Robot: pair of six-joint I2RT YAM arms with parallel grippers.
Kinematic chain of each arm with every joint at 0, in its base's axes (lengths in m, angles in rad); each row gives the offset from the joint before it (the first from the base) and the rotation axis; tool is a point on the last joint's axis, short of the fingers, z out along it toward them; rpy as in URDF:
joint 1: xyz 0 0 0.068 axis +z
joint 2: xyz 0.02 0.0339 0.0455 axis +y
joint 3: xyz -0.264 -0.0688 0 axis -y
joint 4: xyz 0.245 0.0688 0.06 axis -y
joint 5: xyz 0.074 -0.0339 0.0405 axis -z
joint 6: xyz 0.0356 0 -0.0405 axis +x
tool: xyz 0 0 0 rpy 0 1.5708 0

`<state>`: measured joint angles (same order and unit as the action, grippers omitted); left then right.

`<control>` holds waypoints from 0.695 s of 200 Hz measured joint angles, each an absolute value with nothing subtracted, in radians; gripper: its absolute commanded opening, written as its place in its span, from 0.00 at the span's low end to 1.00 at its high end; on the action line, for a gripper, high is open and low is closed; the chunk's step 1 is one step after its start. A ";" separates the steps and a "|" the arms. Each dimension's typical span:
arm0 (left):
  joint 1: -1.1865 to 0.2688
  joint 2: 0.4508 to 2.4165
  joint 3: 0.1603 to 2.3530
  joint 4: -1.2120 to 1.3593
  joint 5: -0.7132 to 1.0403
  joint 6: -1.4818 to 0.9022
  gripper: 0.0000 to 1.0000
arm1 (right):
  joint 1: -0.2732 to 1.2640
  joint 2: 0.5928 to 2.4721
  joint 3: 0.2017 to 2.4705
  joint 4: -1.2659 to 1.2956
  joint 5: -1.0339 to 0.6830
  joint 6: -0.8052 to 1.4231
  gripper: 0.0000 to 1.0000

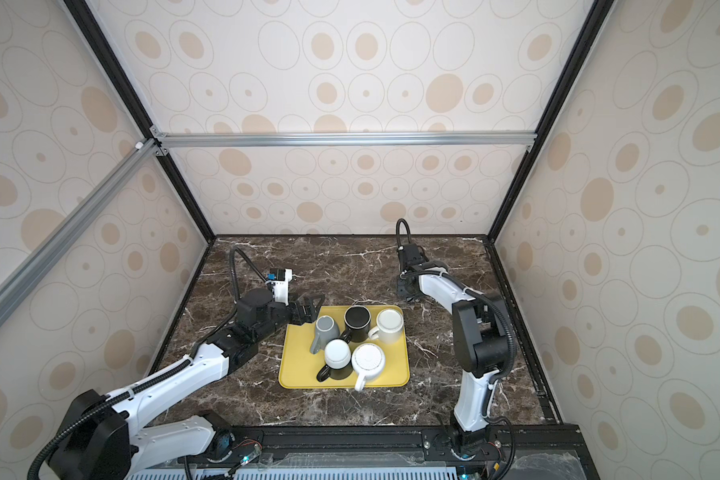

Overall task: Turn the mug right side up
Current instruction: 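Release the blue mug with the right gripper while the left gripper nears the tray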

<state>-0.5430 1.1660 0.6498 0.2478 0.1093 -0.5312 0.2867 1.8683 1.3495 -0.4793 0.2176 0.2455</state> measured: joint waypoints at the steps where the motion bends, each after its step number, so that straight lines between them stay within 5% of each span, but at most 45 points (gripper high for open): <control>1: -0.543 1.166 0.650 0.248 0.109 -0.531 1.00 | 0.287 1.868 1.349 -0.479 0.218 0.245 0.21; 139: -0.543 1.174 0.638 0.244 0.102 -0.516 1.00 | 0.286 1.786 1.346 -0.479 0.216 0.262 0.42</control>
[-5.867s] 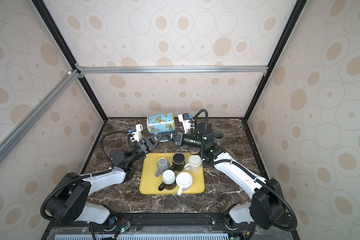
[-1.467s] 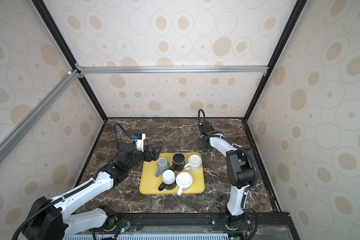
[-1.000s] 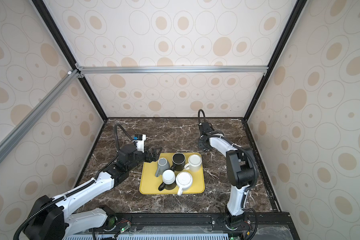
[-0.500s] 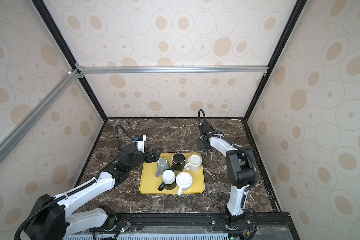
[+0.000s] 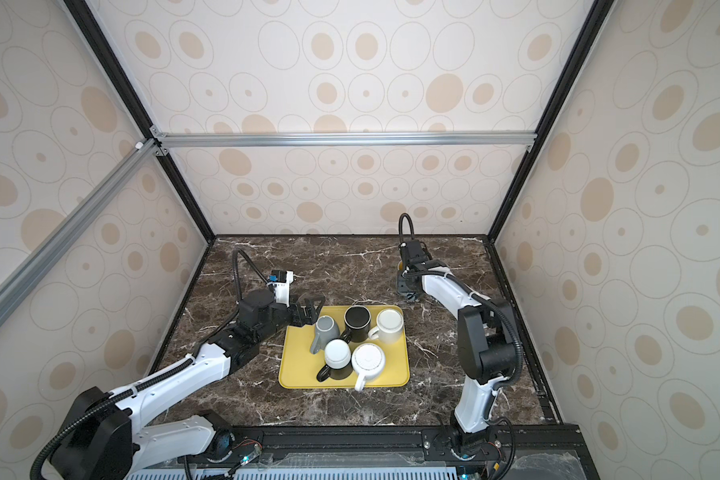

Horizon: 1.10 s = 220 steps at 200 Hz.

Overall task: Turn the mug right side up
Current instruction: 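Release the blue mug with the right gripper while the left gripper nears the tray, then raise the right gripper while the left gripper approaches the upside-down grey mug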

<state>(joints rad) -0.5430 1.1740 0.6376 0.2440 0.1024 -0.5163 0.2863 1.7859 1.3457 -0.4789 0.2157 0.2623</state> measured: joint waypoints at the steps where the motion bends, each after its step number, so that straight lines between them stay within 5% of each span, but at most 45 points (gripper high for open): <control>1: -0.543 1.174 0.638 0.244 0.102 -0.514 1.00 | 0.287 1.784 1.345 -0.479 0.216 0.263 0.42; 122: -0.543 1.121 0.677 0.049 -0.010 -0.399 1.00 | 0.295 1.218 1.043 -0.398 0.035 0.309 0.44; 220: -0.543 1.068 0.746 -0.171 0.004 -0.364 1.00 | 0.404 1.063 0.925 -0.364 -0.025 0.329 0.43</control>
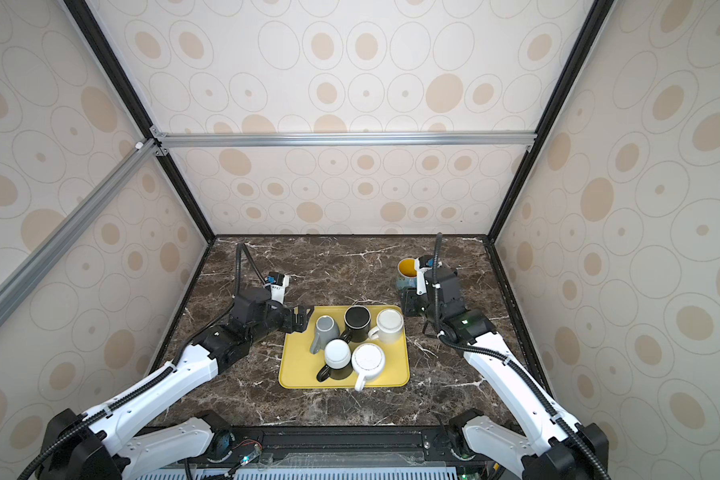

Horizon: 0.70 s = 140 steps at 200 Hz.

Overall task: Turn the mug right side up
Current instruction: 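Raise the right gripper while the left gripper approaches the upside-down grey mug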

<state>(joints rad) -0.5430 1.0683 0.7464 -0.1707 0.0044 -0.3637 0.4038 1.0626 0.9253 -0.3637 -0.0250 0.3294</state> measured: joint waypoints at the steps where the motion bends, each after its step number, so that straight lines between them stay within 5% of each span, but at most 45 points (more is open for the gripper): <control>1: -0.543 1.068 0.746 -0.171 0.004 -0.364 1.00 | 0.404 1.063 0.925 -0.364 -0.025 0.329 0.43; 47: -0.543 1.066 0.760 -0.263 0.047 -0.320 1.00 | 0.432 1.077 0.905 -0.332 -0.030 0.331 0.43; 140: -0.556 1.097 0.770 -0.354 0.082 -0.267 0.79 | 0.451 1.129 0.888 -0.275 -0.057 0.375 0.42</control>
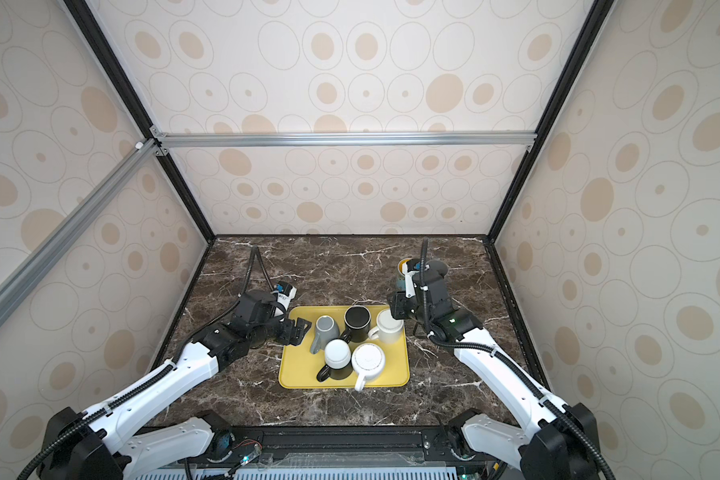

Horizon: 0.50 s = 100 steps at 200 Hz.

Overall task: Turn the mug right side up
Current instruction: 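Raise the right gripper while the left gripper approaches the upside-down grey mug, then lower the left gripper over the upside-down grey mug's base on the tray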

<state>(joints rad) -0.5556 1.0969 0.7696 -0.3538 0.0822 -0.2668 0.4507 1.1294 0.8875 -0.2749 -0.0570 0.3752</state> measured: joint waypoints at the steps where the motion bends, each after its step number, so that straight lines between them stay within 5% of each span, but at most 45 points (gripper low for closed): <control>1: -0.556 1.097 0.770 -0.354 0.082 -0.266 0.78 | 0.451 1.129 0.887 -0.274 -0.057 0.376 0.42; 24: -0.569 1.099 0.769 -0.355 0.093 -0.257 0.68 | 0.452 1.131 0.880 -0.264 -0.064 0.383 0.42; 100: -0.687 1.231 0.780 -0.382 0.118 -0.237 0.64 | 0.453 1.141 0.880 -0.262 -0.075 0.385 0.42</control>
<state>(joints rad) -0.6868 1.2312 0.7803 -0.3817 0.1181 -0.2367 0.4534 1.1408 0.8803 -0.2623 -0.0750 0.3851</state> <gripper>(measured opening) 0.651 0.420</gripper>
